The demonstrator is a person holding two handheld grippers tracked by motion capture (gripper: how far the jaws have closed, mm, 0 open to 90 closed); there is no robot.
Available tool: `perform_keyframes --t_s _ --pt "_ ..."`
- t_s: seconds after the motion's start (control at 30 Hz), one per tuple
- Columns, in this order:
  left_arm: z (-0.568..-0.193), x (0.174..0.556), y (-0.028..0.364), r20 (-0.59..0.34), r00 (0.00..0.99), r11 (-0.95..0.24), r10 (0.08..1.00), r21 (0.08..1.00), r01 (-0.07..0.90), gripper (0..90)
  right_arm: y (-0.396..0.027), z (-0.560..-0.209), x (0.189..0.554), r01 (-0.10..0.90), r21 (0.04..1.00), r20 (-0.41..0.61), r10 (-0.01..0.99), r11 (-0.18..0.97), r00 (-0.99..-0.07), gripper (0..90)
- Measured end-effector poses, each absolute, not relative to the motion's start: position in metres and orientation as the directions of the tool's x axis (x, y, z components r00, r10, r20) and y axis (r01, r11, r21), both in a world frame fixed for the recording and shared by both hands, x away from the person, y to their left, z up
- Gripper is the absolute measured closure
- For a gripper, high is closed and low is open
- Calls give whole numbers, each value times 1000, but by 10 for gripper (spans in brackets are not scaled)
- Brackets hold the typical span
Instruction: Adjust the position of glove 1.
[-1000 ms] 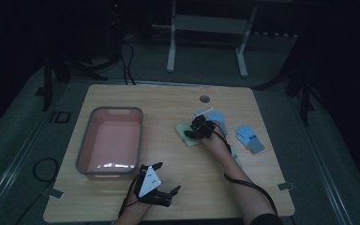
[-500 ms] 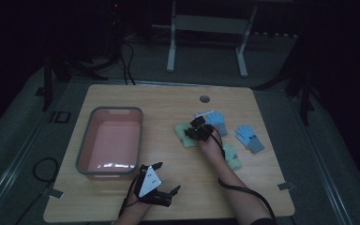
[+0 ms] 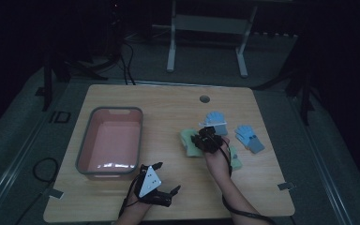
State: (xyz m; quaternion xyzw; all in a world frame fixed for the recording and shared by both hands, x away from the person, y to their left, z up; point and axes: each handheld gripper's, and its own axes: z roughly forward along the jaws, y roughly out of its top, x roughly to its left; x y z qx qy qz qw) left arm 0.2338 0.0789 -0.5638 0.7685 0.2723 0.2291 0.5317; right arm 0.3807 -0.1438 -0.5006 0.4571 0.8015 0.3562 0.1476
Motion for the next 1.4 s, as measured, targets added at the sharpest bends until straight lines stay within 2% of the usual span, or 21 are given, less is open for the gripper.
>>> perform_keyframes --t_s 0.3,0.53,0.83,0.93,1.17,1.4 --pt "-564 234 79 57 742 -280 668 943 179 14 -161 -498 333 651 738 161 889 179 -428 829" --pt "-564 233 77 69 744 -291 664 941 172 14 -158 -505 299 625 756 88 917 192 -389 829" --pt "-564 234 78 62 746 -289 663 940 179 14 -160 -538 305 662 730 59 950 169 -308 807" --pt "-564 234 77 64 747 -292 661 940 178 14 -159 -550 309 676 717 72 948 167 -310 741" --pt "-564 234 77 65 750 -296 659 938 179 14 -160 -547 308 663 726 61 943 184 -328 600" --pt "-564 234 77 67 751 -300 657 937 178 14 -167 -532 311 623 740 28 913 255 -407 571"
